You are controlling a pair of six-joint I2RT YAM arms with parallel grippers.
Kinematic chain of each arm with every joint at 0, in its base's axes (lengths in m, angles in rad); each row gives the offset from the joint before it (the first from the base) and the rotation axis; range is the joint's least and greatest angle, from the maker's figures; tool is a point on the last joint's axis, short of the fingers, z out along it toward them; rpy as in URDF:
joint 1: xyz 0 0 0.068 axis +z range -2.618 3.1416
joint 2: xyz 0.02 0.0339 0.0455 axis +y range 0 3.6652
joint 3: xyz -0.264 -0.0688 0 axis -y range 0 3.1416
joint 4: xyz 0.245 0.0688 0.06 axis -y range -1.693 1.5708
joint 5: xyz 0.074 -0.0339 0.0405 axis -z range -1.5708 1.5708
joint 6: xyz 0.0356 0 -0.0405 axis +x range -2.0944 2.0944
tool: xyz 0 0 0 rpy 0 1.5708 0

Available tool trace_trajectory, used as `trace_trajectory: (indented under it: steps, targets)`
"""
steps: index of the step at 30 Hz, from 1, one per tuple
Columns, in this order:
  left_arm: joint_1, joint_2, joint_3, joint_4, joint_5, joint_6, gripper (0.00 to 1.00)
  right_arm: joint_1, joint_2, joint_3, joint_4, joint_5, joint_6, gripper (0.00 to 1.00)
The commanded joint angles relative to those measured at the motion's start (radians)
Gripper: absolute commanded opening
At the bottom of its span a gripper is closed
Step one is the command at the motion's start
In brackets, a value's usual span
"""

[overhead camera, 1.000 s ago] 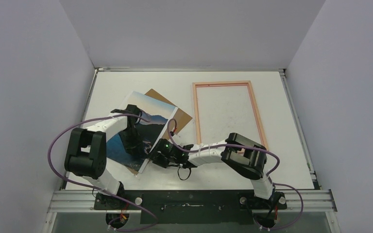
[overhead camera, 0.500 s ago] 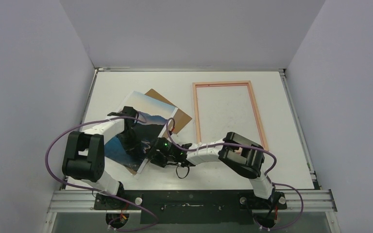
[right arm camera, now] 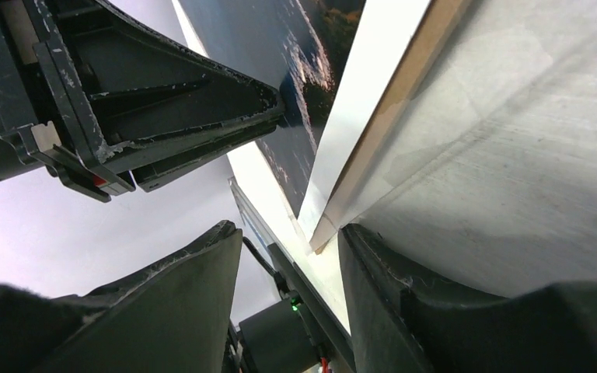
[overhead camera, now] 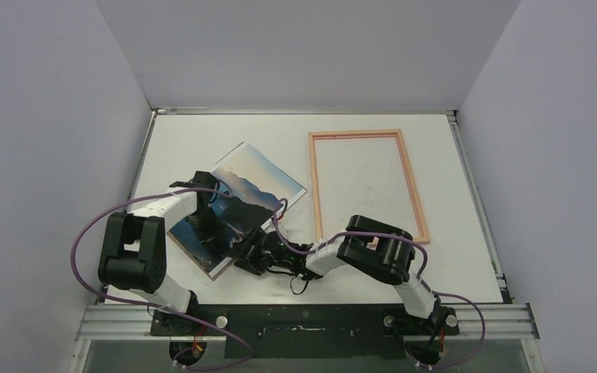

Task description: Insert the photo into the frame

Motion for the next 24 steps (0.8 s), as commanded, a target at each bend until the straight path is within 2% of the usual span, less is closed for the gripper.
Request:
trace_trajectory:
  steps: [1,9,17,24]
  targets:
    - [-0.002,0.065,-0.093,0.072,-0.012,-0.03,0.23,-0.005,0.056,-0.012,0.11,0.088,-0.034,0.51]
    - [0.002,0.06,-0.102,0.077,-0.002,-0.035,0.22,-0.018,0.031,-0.029,0.072,0.164,-0.091,0.51]
    - [0.003,0.032,-0.105,0.07,0.02,-0.034,0.22,-0.025,-0.012,-0.112,0.222,0.212,-0.124,0.52]
    - [-0.008,0.003,-0.094,0.053,0.111,-0.015,0.23,-0.062,-0.087,-0.178,0.172,0.222,-0.154,0.53]
